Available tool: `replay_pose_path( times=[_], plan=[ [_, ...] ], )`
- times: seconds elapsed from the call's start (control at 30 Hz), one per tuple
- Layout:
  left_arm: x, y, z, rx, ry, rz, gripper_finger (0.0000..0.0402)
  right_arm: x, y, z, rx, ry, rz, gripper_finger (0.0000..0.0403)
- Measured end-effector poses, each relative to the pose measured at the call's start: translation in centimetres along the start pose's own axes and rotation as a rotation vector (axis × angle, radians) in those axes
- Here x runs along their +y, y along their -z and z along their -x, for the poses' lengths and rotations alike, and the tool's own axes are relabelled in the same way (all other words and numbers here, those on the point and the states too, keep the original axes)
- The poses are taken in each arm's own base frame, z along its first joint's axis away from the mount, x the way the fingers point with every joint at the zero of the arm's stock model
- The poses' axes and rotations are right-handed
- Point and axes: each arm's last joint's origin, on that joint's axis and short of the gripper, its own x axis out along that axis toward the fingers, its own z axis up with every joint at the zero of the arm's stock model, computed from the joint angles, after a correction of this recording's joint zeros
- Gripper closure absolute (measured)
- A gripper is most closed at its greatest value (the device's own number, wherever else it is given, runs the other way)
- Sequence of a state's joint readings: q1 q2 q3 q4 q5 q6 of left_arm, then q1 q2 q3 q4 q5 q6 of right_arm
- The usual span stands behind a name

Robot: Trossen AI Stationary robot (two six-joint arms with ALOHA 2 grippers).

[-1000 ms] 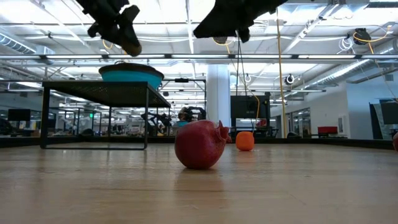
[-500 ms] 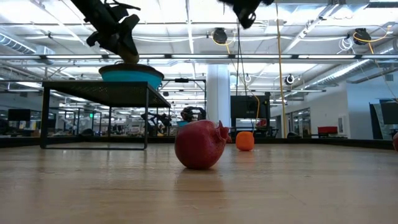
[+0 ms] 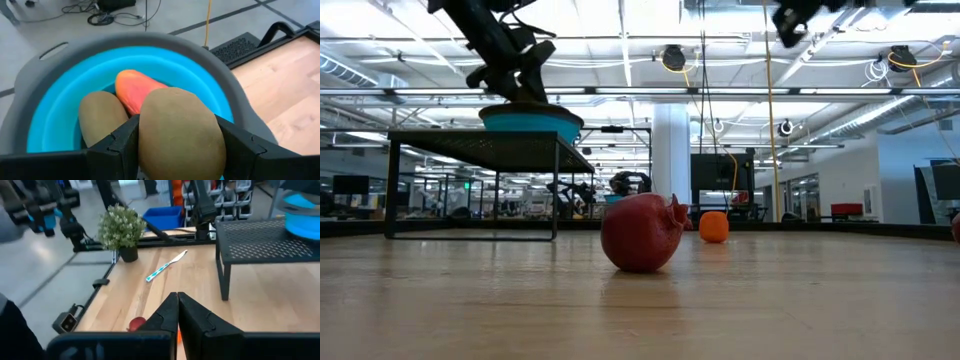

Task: Pick & Place Fruit
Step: Put the kiwi into the blue strainer bowl on the shelf

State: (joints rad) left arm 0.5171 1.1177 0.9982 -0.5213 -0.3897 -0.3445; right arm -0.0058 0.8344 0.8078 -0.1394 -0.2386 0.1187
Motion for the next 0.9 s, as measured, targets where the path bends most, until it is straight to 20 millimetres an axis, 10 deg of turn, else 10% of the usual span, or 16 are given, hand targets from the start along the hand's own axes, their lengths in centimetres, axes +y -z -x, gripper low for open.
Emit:
replay_pose_path(
  times=[0.37,0.9],
  plan=[
    [-0.2,0.2,-0.6,0.014,-0.018,0.074,0.0202,0.9,3.1,5.6,-0.166,-0.012,-0.014,0.0402],
    [0.1,0.5,-0.6,0.034,-0.065,0.319,0.0202,1.0,4.7,6.8,-0.173,-0.014,-0.004,0.0402]
  ],
)
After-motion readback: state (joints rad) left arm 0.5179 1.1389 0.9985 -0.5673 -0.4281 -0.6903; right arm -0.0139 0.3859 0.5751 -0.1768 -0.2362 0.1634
